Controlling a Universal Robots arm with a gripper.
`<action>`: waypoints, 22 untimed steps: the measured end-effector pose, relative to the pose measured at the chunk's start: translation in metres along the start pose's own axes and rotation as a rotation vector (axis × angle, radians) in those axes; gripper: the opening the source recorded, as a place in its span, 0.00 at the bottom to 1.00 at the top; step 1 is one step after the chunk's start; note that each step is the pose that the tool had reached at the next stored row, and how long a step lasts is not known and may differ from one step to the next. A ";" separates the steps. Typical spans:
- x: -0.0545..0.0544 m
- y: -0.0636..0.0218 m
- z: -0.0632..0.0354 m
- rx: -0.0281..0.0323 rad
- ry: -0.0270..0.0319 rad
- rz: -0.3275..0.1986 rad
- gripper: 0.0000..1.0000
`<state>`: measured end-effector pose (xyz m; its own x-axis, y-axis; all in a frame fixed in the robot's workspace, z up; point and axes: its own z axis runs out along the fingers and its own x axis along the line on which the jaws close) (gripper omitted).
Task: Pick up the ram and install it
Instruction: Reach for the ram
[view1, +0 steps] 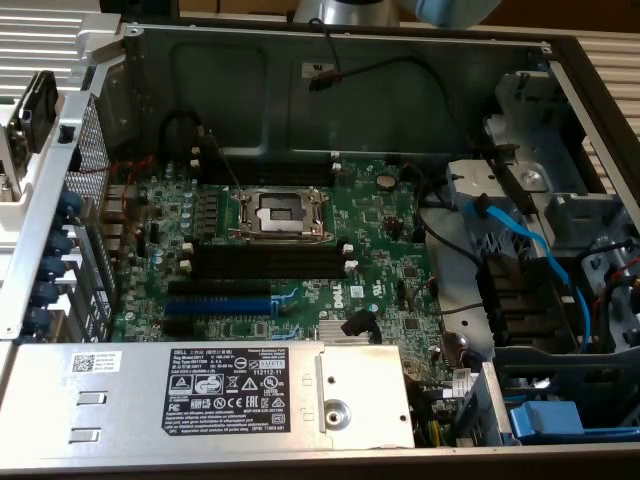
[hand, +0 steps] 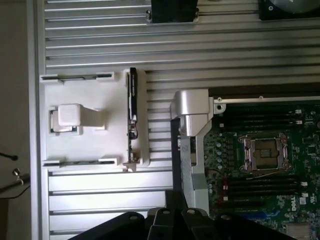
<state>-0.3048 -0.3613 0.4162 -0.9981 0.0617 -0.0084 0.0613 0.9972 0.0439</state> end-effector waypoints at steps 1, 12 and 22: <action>0.003 0.0012 0.0002 0.0001 0.0000 -0.001 0.11; 0.025 0.0062 0.0054 -0.0005 0.0035 -0.083 0.11; 0.071 0.0180 0.0124 -0.0005 0.0035 -0.084 0.11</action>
<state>-0.3744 -0.3384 0.4039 -0.9997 -0.0223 -0.0086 -0.0227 0.9988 0.0438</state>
